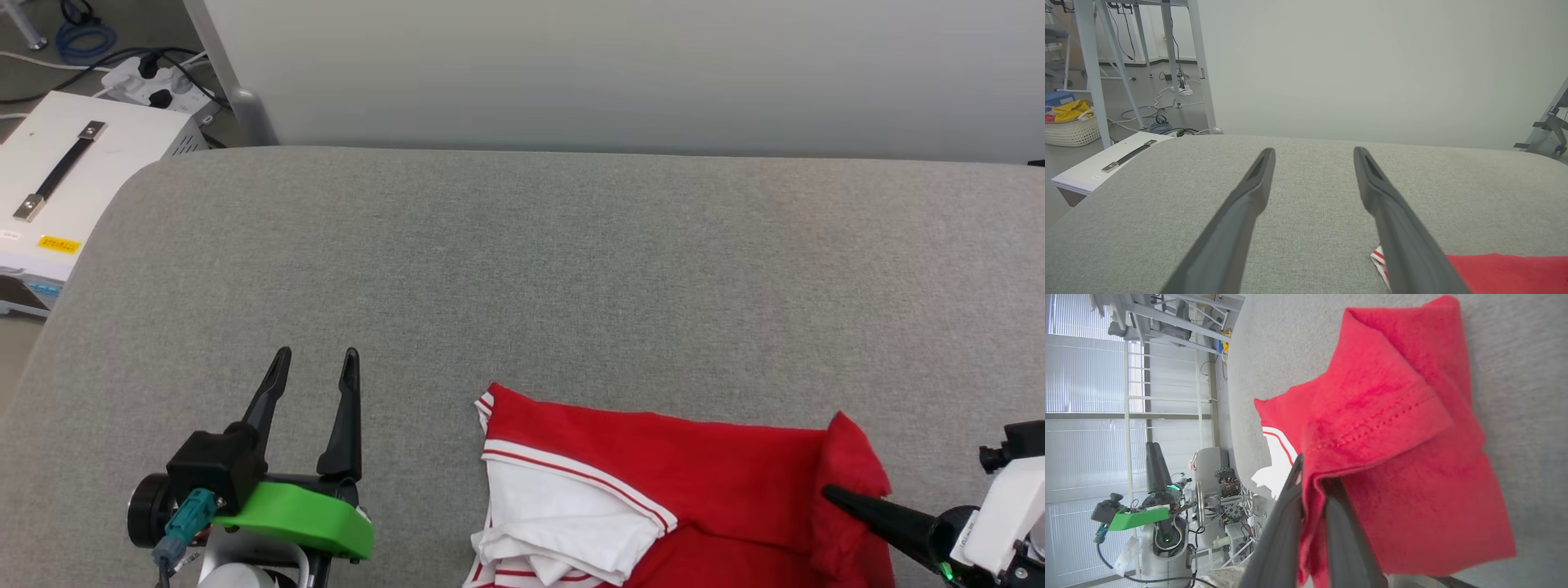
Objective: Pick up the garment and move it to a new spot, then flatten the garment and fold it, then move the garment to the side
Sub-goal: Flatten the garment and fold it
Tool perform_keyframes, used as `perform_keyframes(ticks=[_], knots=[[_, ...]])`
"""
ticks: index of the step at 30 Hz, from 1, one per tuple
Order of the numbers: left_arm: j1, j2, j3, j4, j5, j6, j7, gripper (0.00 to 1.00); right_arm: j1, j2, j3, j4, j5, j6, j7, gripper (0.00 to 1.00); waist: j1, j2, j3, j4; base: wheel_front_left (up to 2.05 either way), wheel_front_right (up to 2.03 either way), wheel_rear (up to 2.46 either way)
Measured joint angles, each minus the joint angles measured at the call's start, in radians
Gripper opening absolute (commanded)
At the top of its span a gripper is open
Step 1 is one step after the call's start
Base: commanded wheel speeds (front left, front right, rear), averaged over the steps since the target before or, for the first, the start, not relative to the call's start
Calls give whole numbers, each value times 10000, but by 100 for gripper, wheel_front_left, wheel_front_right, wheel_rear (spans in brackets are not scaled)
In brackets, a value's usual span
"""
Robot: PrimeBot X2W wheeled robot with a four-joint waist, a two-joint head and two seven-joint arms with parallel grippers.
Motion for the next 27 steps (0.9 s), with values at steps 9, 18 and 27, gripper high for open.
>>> perform_keyframes(ticks=[9, 18, 27], knots=[[-81, -8, -171, -46, 0, -12, 169, 100, -215, 42, 2654, 920, 2901, 0, -846, 0, 0, 0, -59, 407, 0, 0, 0], [-466, -115, -337, -25, 12, -105, 167, 100, -1220, 75, 5499, 1636, 3756, 0, -2869, 0, 0, 0, 300, 868, 0, 0, 0], [-790, -345, -337, 257, 15, -290, 65, 100, -1715, 92, 6351, 2974, 2318, 0, -4249, 4, 1, 0, 946, 1146, 0, 0, 0]])
